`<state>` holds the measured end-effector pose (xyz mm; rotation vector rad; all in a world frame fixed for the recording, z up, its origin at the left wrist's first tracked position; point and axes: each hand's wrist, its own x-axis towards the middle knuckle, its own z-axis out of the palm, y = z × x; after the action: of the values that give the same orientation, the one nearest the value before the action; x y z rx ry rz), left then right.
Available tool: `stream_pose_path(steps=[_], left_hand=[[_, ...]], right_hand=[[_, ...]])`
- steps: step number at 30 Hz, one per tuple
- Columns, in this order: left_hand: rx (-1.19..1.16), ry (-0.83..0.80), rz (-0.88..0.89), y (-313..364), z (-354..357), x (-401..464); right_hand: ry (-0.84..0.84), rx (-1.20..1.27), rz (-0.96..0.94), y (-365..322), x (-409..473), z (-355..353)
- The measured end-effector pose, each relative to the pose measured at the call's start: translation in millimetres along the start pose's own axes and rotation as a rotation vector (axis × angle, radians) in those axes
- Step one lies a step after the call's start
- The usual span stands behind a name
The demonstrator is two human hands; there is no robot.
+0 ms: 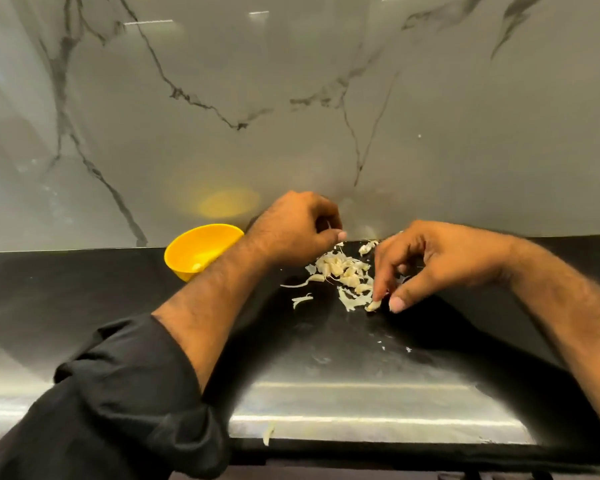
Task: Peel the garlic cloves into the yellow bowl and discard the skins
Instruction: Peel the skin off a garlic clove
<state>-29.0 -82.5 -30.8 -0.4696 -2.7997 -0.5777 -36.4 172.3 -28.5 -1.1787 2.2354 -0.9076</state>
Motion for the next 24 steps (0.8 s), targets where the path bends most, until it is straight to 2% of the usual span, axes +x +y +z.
stream_pose_path(steps=[3, 5, 10, 14, 18, 22, 24], left_hand=[[-0.208, 0.036, -0.005, -8, 1, -5], [-0.317, 0.059, 0.001, -7, 0, -5], [-0.300, 0.018, 0.066, -1, 9, -6], [-0.305, 0.014, 0.053, -5, 8, -6], [-0.321, 0.020, 0.054, -8, 7, -6], [-0.331, 0.016, 0.041, -7, 6, -7], [-0.344, 0.028, 0.031, -6, 8, -7]], right_hand=[[-0.068, -0.128, 0.016, -2, 7, 9], [-0.045, -0.189, 0.033, -3, 10, 11], [0.078, -0.085, 0.053, -2, 8, 8], [0.057, -0.292, 0.121, 1, 13, 10], [0.092, -0.319, 0.131, 5, 13, 14], [0.289, -0.130, 0.064, 2, 7, 6], [0.400, -0.160, 0.090, 7, 8, 2]])
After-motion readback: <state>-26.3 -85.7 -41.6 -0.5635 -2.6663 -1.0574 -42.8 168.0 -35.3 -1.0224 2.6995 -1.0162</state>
